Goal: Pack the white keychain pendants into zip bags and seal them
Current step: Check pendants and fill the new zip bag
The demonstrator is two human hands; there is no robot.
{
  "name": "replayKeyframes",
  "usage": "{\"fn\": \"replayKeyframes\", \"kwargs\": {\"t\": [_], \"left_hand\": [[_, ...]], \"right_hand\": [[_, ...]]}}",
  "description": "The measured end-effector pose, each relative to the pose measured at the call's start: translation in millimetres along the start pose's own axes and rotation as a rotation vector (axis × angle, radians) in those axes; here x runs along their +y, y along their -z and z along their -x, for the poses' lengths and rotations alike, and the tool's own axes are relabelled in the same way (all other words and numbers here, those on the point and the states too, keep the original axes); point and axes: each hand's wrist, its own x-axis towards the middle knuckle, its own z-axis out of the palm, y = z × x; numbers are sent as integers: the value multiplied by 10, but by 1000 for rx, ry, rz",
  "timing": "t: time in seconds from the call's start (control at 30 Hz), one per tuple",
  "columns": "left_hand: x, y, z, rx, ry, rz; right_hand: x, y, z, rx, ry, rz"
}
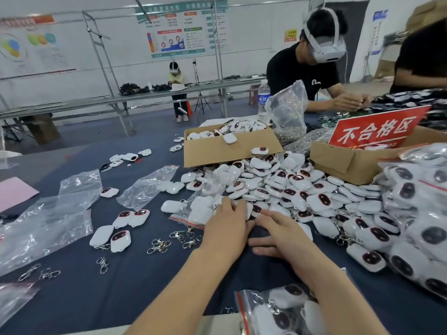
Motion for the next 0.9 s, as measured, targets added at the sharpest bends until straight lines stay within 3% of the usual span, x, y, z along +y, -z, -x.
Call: {"fn": "replayKeyframes", "kwargs": {"t": [0.13,0.27,0.47,0.63,0.9], "left_hand": [[-18,42,24,27,-35,115],[-101,75,312,78,102,777],[-137,36,615,194,207,1321],[-191,45,615,192,173,1313],[-183,-3,599,129,76,1139]], "right_hand": [[8,-2,-1,0,13,21],[17,38,26,-63,76,86],[25,28,72,-185,129,243],[56,13,92,-245,171,381],[76,55,19,-158,163,247]]}}
